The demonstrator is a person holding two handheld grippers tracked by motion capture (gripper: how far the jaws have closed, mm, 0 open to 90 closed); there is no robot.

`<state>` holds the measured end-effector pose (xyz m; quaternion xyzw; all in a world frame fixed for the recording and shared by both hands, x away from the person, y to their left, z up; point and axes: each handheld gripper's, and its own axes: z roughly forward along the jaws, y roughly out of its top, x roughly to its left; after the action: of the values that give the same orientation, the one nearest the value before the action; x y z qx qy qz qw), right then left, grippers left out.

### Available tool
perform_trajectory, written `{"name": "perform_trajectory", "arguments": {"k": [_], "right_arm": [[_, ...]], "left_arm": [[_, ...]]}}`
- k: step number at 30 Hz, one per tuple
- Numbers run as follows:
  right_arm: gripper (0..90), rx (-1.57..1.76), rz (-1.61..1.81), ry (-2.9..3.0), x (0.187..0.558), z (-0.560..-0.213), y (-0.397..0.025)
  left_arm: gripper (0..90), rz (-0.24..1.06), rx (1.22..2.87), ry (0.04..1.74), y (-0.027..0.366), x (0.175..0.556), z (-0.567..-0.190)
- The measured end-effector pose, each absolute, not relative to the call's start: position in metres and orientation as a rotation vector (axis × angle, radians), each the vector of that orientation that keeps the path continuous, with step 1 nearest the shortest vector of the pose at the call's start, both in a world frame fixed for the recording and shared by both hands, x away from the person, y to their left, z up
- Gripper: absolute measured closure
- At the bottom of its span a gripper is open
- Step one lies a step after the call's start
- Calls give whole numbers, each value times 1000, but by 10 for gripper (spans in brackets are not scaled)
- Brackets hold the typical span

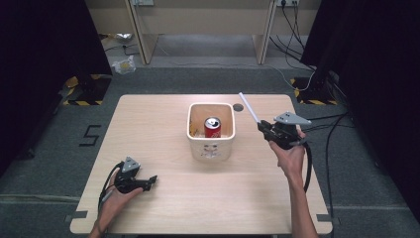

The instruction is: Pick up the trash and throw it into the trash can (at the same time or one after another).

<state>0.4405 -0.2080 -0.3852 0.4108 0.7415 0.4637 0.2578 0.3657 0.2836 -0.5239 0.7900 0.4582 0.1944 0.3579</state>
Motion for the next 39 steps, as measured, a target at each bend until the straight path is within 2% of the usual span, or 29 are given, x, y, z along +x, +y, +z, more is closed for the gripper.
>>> {"name": "perform_trajectory", "arguments": {"k": [21,39], "right_arm": [[792,1031,1344,2050,458,-346,-169],[791,985,1384,2119,480,-336,-122]], "left_arm": [[145,502,2040,1182,284,366,-524],[145,502,2039,1182,284,366,-524]]}}
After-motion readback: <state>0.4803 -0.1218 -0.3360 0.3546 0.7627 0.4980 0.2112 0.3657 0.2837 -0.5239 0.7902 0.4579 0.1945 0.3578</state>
